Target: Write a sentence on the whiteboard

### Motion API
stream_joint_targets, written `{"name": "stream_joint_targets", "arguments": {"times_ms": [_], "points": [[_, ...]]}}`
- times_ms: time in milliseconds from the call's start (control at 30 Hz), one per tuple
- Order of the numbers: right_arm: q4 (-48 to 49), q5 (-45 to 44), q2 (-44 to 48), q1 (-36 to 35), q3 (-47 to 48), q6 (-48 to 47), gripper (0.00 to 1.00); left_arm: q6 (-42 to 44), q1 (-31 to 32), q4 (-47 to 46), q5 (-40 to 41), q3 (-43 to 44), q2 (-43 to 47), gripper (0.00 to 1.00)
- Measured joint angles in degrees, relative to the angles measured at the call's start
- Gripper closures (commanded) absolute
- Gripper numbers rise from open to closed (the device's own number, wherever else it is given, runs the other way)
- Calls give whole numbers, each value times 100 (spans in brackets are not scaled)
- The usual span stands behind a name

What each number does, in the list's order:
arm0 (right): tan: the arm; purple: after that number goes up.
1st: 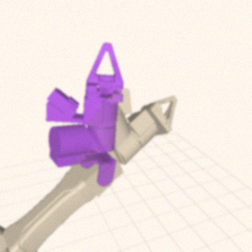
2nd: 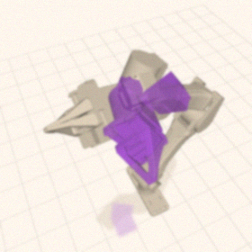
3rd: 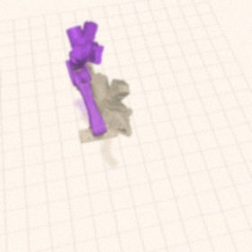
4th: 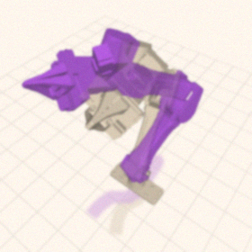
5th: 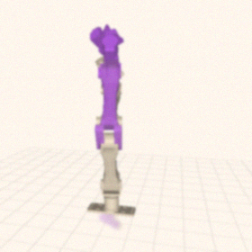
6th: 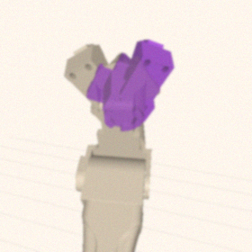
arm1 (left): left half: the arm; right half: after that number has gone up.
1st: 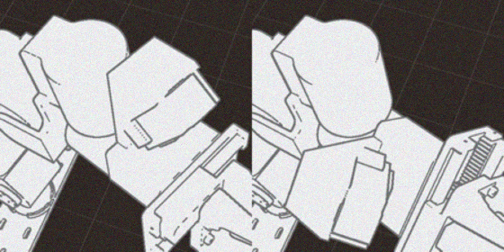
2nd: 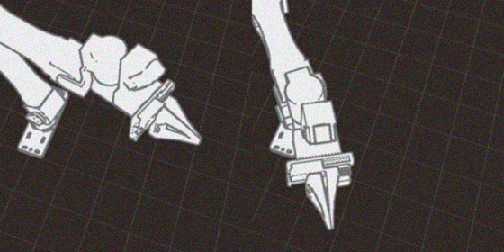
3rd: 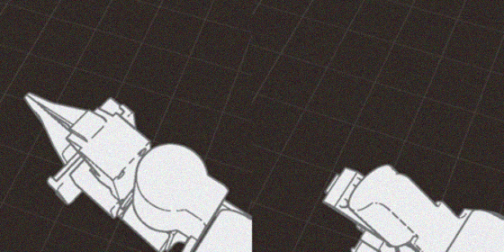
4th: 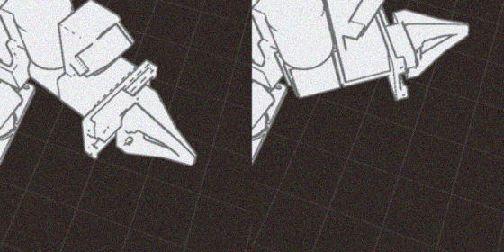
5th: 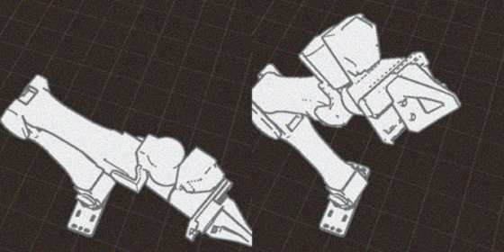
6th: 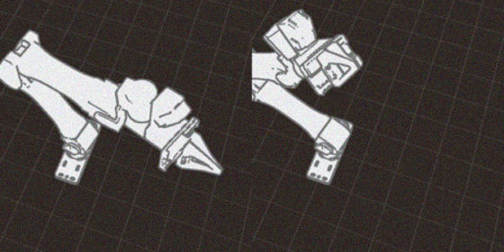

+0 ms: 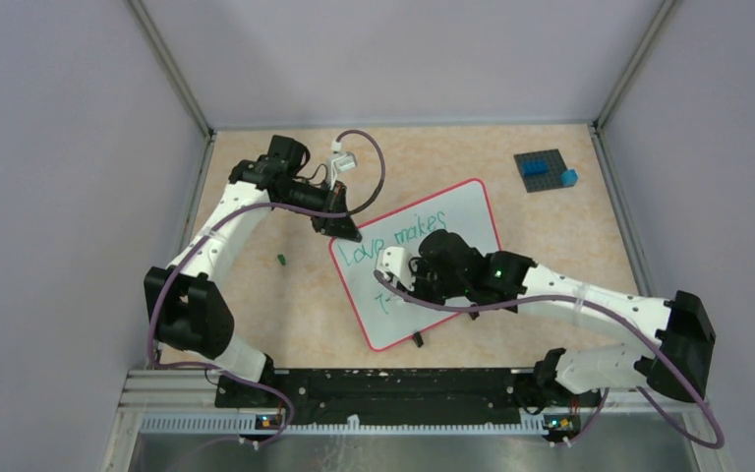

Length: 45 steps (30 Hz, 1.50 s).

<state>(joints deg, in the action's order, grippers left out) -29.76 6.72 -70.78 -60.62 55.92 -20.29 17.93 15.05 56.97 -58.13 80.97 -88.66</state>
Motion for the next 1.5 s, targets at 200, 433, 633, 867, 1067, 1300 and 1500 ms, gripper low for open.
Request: {"name": "stream_joint_targets", "arguments": {"times_ms": [200,433,633,867,1067,1300,1500], "points": [[-125,46,205,284,-4,-7,100,0,0,0,9,0,0,100],[-160,11,308,358,0,-28,100,-2,0,4,2,0,0,100],[-199,212,313,380,109,-35,100,-2,0,7,-11,0,0,100],[-68,245,269,378,271,-24,100,-2,0,7,-11,0,0,100],[-11,214,44,365,271,-9,100,0,0,7,9,0,0,100],[-28,240,44,363,256,-11,100,0,0,7,9,0,0,100],[-46,354,68,297,24,-15,100,0,0,7,9,0,0,100]]}}
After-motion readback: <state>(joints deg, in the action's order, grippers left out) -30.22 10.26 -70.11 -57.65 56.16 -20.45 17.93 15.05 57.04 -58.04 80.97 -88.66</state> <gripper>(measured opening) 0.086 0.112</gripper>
